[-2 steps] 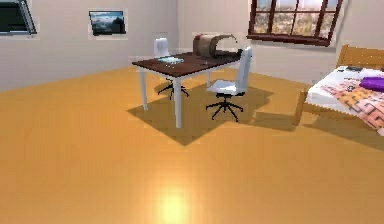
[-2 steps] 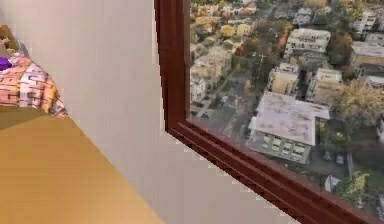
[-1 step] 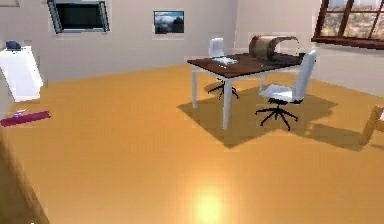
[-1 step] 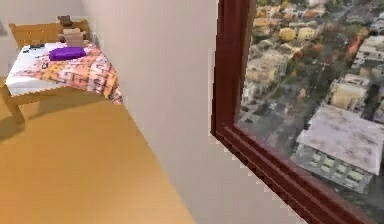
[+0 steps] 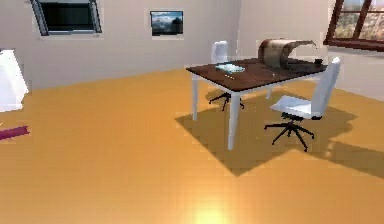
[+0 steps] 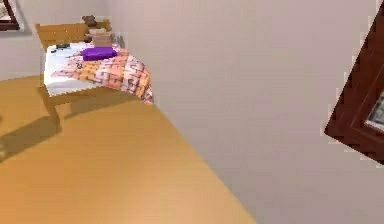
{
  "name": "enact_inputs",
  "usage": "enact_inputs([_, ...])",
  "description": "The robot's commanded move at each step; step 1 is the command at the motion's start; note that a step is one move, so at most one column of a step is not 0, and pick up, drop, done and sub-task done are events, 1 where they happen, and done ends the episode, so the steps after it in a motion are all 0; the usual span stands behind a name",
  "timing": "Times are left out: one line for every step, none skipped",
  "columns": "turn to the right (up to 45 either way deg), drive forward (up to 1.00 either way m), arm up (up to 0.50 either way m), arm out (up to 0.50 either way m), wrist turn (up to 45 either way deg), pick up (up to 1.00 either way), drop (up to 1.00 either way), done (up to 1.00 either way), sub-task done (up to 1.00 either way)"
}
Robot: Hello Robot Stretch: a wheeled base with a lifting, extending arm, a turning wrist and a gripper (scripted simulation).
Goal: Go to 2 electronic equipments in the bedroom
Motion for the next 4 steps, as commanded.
enact_inputs([-18.0,0.0,0.0,0.0,0.0,0.0,0.0,0.0,0.0])
enact_inputs([0.0,1.0,0.0,0.0,0.0,0.0,0.0,0.0,0.0])
enact_inputs([-3.0,0.0,0.0,0.0,0.0,0.0,0.0,0.0,0.0])
enact_inputs([0.0,1.0,0.0,0.0,0.0,0.0,0.0,0.0,0.0])
